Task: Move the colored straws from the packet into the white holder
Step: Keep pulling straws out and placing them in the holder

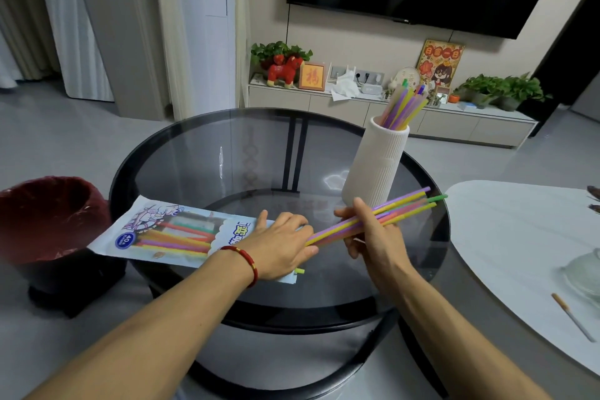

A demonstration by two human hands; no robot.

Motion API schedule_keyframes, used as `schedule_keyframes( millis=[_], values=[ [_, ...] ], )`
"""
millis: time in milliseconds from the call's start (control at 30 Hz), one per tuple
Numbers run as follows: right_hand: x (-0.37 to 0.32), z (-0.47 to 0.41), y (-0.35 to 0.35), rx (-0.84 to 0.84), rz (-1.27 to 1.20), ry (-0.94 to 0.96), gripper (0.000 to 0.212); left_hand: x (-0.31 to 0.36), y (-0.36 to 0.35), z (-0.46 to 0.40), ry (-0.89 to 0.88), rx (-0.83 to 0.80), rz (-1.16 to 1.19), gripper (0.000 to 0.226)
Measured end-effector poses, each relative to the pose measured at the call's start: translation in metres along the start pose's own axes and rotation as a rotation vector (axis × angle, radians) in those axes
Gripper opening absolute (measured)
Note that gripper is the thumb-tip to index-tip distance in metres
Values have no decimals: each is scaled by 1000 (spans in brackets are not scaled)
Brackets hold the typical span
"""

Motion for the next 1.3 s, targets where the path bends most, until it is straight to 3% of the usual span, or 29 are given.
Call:
schedule_keyframes(
  millis=[200,333,533,700,967,1100,1300],
  values=[
    [-37,1,50,186,74,48,43,-21,-8,1,63,4,21,25],
    [-77,7,70,235,285,181,41,-23,-10,0,62,16,26,16],
    [-124,-22,31,121,743,275,32,-18,-11,0,74,23,-5,30],
    [-93,-29,-6,-27,962,226,35,-17,-11,-1,90,12,-17,35],
    [-74,-32,-2,-40,895,168,32,-14,-13,-4,70,8,18,38],
    [-66,-25,13,7,823,176,31,-6,-4,-4,25,95,139,29],
    [-62,-16,43,186,417,142,37,4,13,-1,-34,289,185,23]
  ],
)
Point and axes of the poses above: each hand's wrist, its own z-axis away from the middle knuckle, its own y-axis out of the back of the hand, x = y × z, the point moved 6 cm from there along -z, towards the middle knuckle, and after that the axes turned 11 degrees about -x, right-handed, at the moved point
